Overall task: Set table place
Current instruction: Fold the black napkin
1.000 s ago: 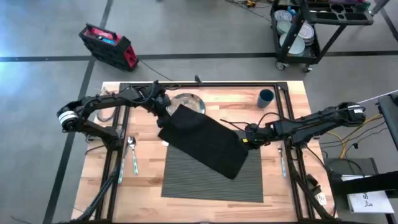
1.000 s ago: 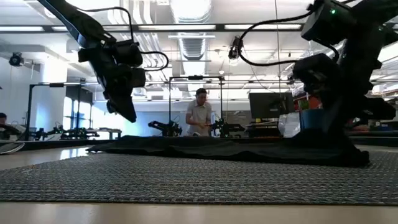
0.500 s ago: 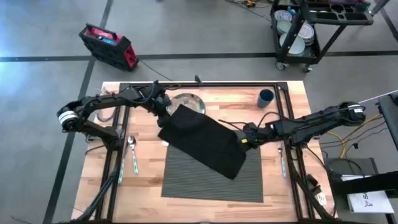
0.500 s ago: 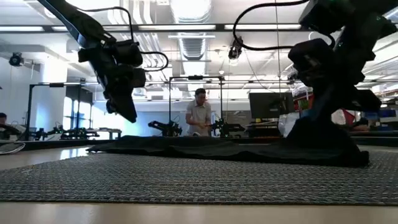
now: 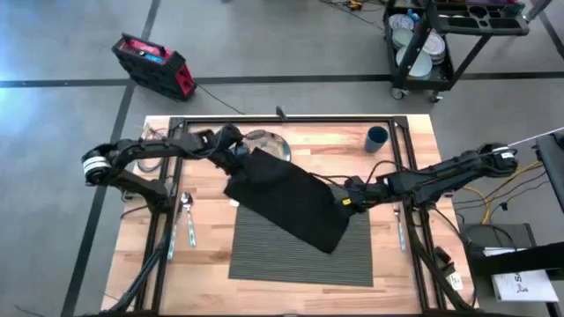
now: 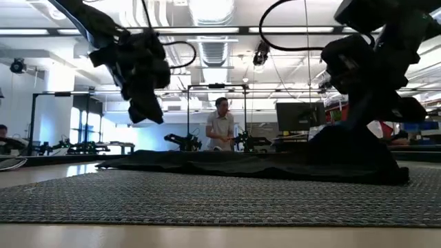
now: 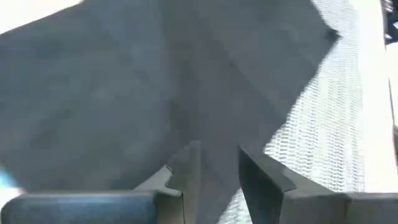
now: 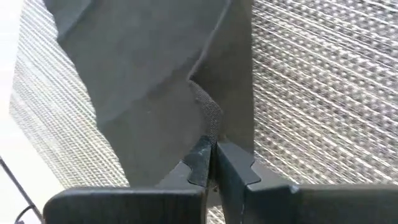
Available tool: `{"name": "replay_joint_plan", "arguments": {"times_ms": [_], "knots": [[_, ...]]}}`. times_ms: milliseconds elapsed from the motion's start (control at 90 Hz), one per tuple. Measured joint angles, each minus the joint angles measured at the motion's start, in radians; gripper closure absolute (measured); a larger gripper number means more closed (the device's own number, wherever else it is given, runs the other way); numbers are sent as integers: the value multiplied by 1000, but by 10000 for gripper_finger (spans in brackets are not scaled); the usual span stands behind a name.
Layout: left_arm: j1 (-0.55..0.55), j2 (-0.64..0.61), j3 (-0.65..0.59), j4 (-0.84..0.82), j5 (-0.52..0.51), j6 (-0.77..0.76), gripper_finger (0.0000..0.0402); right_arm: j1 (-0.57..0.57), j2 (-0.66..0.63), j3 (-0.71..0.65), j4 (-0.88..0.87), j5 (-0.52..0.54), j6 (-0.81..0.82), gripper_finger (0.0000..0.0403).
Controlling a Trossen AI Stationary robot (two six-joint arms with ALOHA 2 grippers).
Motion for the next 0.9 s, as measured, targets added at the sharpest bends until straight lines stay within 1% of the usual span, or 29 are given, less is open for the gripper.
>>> {"name": "replay_joint_plan", "arguments": {"times_ms": [122, 311, 411, 500, 600, 733, 900], "knots": [[-97, 0, 0, 59, -46, -66, 321, 0, 0, 0, 21, 0, -27, 403], [-250, 0, 0, 161, -233, -164, 324, 0, 0, 0, 48, 8, -93, 403], [-300, 0, 0, 192, -288, -221, 320, 0, 0, 0, 47, 8, -102, 403], [-323, 0, 0, 216, -292, -253, 317, 0, 0, 0, 46, 8, -109, 403], [-327, 0, 0, 254, -301, -254, 315, 0, 0, 0, 42, 8, -118, 403], [-325, 3, 0, 307, -392, -248, 319, -1, 0, -1, 41, 8, -104, 403], [-324, 3, 0, 357, -525, -126, 325, -1, 4, -1, 43, 35, -64, 403]]}}
